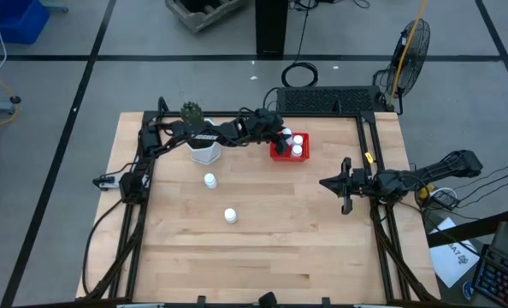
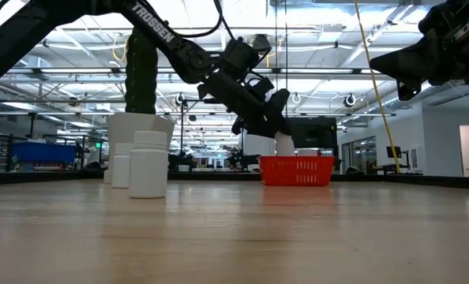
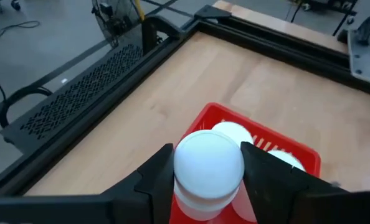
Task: Pick and place pill bottles into a basket
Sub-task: Put the white pill bottle into the red bin
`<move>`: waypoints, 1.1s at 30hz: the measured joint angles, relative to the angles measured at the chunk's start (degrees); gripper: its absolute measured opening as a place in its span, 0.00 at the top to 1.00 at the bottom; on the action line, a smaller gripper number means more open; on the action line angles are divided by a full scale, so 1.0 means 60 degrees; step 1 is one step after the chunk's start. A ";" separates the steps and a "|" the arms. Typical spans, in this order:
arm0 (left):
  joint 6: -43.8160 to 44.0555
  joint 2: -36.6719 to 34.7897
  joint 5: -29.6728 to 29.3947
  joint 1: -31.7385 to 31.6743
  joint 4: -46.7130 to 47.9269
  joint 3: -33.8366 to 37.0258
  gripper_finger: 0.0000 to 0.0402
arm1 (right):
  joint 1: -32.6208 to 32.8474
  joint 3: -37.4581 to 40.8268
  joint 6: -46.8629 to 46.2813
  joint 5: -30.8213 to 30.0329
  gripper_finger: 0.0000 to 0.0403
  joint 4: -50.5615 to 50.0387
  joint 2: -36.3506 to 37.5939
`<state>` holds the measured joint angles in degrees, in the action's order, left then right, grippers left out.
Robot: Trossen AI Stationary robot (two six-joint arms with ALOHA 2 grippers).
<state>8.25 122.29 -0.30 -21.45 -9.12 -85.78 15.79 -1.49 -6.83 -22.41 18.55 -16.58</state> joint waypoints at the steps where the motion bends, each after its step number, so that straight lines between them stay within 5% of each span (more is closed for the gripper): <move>1: 0.0107 -0.0002 -0.0010 0.0000 -0.0015 0.0000 0.59 | -0.0001 0.0002 0.0003 0.0000 0.99 0.0000 -0.0002; 24: 0.0899 -0.0002 -0.0243 0.0270 0.0718 0.0005 0.53 | 0.0000 0.0003 0.0003 0.0000 0.99 0.0000 -0.0004; 33: 0.1249 -0.0002 0.0074 0.0346 0.0758 0.0004 0.59 | -0.0002 0.0000 0.0002 0.0000 0.99 0.0000 -0.0002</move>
<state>15.74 122.28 0.14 -19.38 -4.57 -85.76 15.78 -1.50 -6.82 -22.41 18.55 -16.59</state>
